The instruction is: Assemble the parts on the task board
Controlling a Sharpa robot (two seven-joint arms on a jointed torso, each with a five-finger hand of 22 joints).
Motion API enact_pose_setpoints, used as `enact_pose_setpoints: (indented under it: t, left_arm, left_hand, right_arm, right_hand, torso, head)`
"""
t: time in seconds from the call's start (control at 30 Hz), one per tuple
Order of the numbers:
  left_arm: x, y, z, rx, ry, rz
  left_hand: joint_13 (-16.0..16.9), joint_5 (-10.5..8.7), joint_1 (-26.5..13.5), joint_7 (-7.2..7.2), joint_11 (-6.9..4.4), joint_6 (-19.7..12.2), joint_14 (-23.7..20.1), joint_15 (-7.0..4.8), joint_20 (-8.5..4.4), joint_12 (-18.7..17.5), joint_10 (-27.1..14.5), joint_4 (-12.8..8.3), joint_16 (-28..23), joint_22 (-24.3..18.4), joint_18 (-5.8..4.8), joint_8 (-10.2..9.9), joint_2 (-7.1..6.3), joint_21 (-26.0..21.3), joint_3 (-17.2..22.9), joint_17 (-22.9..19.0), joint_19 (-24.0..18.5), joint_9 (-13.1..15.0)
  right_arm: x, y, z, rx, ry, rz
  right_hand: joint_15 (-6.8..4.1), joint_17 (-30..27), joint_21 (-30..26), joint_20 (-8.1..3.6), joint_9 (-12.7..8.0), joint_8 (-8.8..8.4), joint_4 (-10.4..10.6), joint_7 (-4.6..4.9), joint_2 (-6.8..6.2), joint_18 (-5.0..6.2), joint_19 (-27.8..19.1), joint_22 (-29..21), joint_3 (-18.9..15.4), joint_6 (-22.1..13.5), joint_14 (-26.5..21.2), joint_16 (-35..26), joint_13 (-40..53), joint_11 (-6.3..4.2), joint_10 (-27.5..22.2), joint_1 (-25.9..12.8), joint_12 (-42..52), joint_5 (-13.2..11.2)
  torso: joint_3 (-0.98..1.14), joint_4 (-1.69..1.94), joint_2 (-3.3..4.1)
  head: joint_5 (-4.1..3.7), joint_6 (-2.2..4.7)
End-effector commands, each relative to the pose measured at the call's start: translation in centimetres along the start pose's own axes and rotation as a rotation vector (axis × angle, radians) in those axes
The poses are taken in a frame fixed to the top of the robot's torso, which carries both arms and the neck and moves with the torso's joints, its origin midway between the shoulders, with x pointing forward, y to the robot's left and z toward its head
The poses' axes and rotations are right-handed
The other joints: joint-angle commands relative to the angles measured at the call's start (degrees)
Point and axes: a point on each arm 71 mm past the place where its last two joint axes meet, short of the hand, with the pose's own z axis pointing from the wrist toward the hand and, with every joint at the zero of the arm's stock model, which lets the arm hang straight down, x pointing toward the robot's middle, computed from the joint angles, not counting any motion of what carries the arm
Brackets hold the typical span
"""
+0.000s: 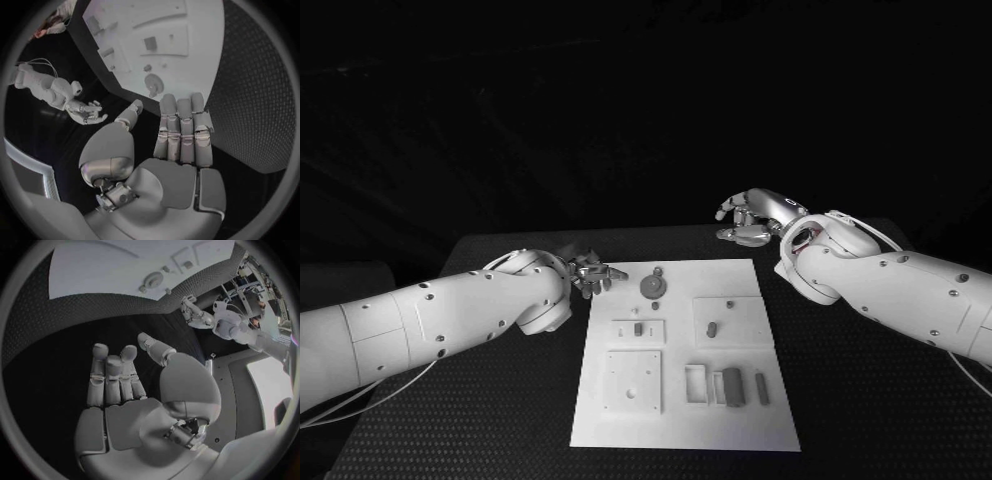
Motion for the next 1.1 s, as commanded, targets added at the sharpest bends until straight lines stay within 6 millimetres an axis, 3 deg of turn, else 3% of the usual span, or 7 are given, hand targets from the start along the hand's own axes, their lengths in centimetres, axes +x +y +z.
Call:
enact_pose_setpoints:
  t: [0.03, 0.1, 0.2, 0.57, 0.8, 1.1]
  left_arm:
    - [-0.8, 0.6, 0.9, -0.037, 0.078, 0.049]
    - [-1.5, 1.0, 1.5, -0.054, 0.069, 0.057]
    - [-2.4, 1.2, 2.2, -0.071, 0.044, 0.064]
    - [-2.7, 1.2, 4.5, -0.131, 0.065, 0.131]
    - [-2.4, 1.1, 5.3, -0.144, 0.078, 0.141]
    - [-1.5, 1.0, 5.9, -0.152, 0.107, 0.152]
  left_hand:
    - [-0.3, -0.94, -0.6, 0.64, 0.41, -2.2, -0.5, 0.08, 0.05, -0.3, -0.5, -0.2, -0.3, -0.3, -0.42, -1.4, 0.39, -0.6, 0.0, -0.5, -0.4, -0.9]
    - [-0.4, -1.08, -0.4, 1.24, 0.92, -3.9, -0.4, 0.08, 0.08, -0.2, -0.4, -0.6, -0.1, -0.4, -0.36, -2.6, 0.4, -0.8, 0.2, -0.8, -0.2, -1.8]
    - [-0.4, -1.1, -0.6, 1.42, 1.07, -4.2, -0.2, 0.05, 0.06, 0.0, -0.3, -0.6, 0.0, -0.4, -0.33, -2.9, -0.01, -0.9, 0.1, -0.9, 0.1, -2.1]
    - [-0.1, -1.37, -4.3, 1.52, 1.12, -4.7, 0.6, -0.49, -0.4, 1.0, -0.2, 2.7, 0.7, -0.6, -0.21, -3.4, -0.88, -1.5, 0.1, -1.9, 1.4, -3.2]
    - [0.0, -1.47, -4.7, 1.57, 1.17, -4.8, 0.5, -0.46, -0.39, 1.1, -0.4, 3.1, 0.8, -0.5, -0.24, -3.4, -0.7, -1.6, 0.1, -2.1, 1.3, -3.3]
    - [0.1, -1.47, -4.2, 1.56, 1.17, -4.8, 0.3, -0.42, -0.37, 1.4, -0.7, 2.7, 1.1, -0.3, -0.29, -3.4, 0.34, -1.8, 0.3, -2.2, 1.3, -3.5]
  right_arm:
    - [0.0, -0.1, 0.0, -0.004, 0.006, 0.004]
    - [0.0, -0.1, 0.1, -0.003, 0.005, 0.003]
    - [0.0, -0.1, 0.1, -0.002, 0.005, 0.003]
    - [0.2, 0.1, 0.2, -0.007, 0.007, 0.005]
    - [0.3, 0.2, 0.3, -0.01, 0.009, 0.006]
    - [0.3, 0.3, 0.3, -0.012, 0.009, 0.006]
  right_hand:
    - [0.07, -0.1, -0.3, -0.06, 0.0, -0.37, 0.0, 1.52, -0.52, 0.78, -0.4, 0.9, 0.0, 7.2, -0.4, -0.3, -0.1, 0.69, -5.1, 0.1, -0.1, 0.1]
    - [0.08, -0.1, -0.3, -0.05, 0.0, -0.39, 0.0, 1.53, -0.52, 0.78, -0.4, 0.9, -0.1, 7.2, -0.4, -0.3, -0.1, 0.7, -5.1, 0.1, -0.1, 0.1]
    - [0.08, -0.1, -0.3, -0.05, 0.0, -0.4, 0.1, 1.54, -0.52, 0.78, -0.4, 0.9, -0.1, 7.2, -0.4, -0.3, -0.1, 0.7, -5.1, 0.1, -0.1, 0.1]
    - [0.1, -0.1, -0.3, -0.05, 0.0, -0.42, 0.1, 1.55, -0.5, 0.78, -0.4, 0.9, 0.0, 7.1, -0.4, -0.3, -0.1, 0.72, -5.1, 0.1, -0.1, 0.1]
    - [0.11, -0.1, -0.3, -0.05, 0.0, -0.43, 0.1, 1.55, -0.5, 0.78, -0.4, 0.9, 0.0, 7.1, -0.4, -0.3, -0.1, 0.72, -5.1, 0.1, -0.1, 0.1]
    - [0.12, -0.1, -0.3, -0.05, 0.0, -0.43, 0.1, 1.56, -0.51, 0.78, -0.4, 0.9, 0.0, 7.1, -0.4, -0.3, -0.1, 0.73, -5.1, 0.1, -0.1, 0.1]
  torso:
    - [0.0, -0.05, 0.11]
    - [0.01, -0.06, 0.15]
    - [0.02, -0.06, 0.17]
    - [0.03, -0.2, 0.32]
    - [0.1, -0.42, 0.53]
    - [0.05, -0.27, 0.44]
  head:
    - [0.02, 0.4]
    - [0.01, 0.54]
    - [-0.08, 0.63]
    - [-0.21, 0.93]
    - [-0.16, 1.08]
    - [-0.34, 0.98]
